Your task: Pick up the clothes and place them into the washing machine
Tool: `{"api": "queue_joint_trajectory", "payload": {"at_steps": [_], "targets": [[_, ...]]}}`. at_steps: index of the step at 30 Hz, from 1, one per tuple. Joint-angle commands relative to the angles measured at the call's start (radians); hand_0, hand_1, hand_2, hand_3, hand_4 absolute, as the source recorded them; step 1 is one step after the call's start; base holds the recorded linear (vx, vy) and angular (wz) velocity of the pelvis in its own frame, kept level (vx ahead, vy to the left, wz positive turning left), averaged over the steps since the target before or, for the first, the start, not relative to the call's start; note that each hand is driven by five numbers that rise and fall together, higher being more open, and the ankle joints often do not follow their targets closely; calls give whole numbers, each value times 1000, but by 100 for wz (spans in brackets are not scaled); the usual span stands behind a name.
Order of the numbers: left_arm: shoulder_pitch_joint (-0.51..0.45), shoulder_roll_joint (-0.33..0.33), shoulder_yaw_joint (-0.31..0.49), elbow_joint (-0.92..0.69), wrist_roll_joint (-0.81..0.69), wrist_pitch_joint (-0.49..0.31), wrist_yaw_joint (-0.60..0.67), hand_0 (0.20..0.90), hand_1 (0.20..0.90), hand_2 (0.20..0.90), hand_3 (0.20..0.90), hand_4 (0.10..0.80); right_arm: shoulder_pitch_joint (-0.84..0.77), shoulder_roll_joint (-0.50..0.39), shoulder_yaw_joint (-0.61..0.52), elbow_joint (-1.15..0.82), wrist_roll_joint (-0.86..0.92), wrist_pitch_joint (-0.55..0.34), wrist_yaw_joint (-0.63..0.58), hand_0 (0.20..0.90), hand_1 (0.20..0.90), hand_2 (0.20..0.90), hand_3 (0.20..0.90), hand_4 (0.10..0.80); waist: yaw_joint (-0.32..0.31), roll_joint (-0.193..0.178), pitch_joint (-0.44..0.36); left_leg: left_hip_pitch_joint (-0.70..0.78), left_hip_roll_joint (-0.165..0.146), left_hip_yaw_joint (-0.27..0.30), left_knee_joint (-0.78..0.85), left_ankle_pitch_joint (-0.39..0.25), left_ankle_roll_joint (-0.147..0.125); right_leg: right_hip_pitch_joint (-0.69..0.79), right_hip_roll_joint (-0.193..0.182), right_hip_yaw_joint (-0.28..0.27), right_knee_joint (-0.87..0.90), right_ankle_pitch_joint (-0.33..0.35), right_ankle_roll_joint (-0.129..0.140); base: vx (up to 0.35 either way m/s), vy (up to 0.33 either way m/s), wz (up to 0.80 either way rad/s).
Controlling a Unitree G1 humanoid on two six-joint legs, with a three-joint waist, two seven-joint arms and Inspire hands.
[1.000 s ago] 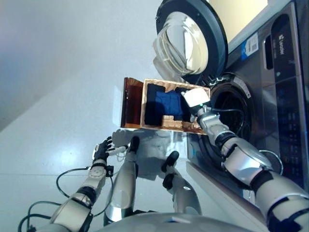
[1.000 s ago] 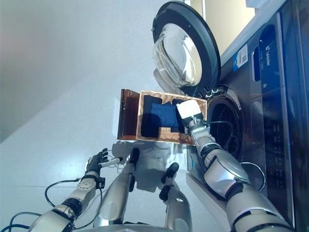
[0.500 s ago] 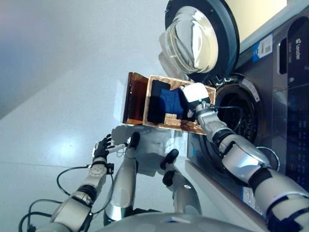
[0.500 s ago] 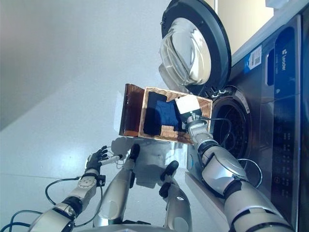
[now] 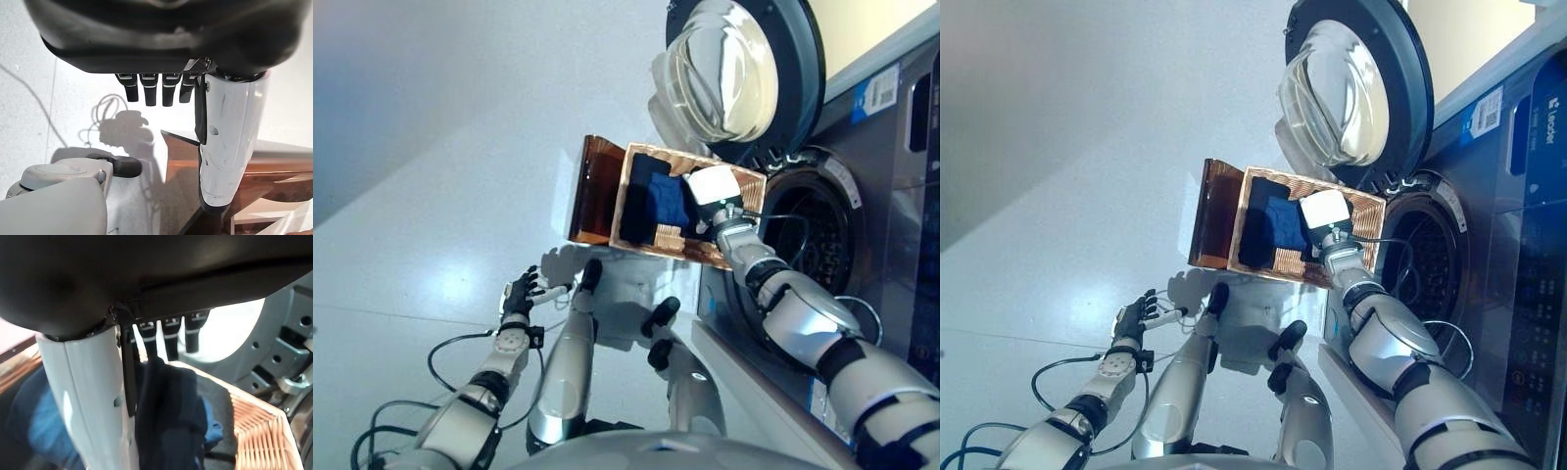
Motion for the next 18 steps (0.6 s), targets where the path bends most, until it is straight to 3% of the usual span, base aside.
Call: {"api": "queue_joint_trajectory", "payload": {"at_steps": [1, 18], "targets": [[-7, 26, -23, -34, -18, -45, 30, 900, 900, 900, 900, 800, -115, -69, -14, 21, 40, 44, -53, 200, 200, 200, 200, 300, 15, 33, 10, -70, -22, 9, 74, -44, -69, 25, -24, 11, 64, -65, 58, -5, 17, 11], [0, 23, -33, -53, -10, -49, 35, 900, 900, 900, 900, 800, -122, -122, -31, 28, 30, 60, -69, 200, 200, 200, 200, 300, 2, 73, 6, -67, -32, 8, 65, -31, -69, 14, -41, 7, 84, -67, 55, 3, 5, 5]]}}
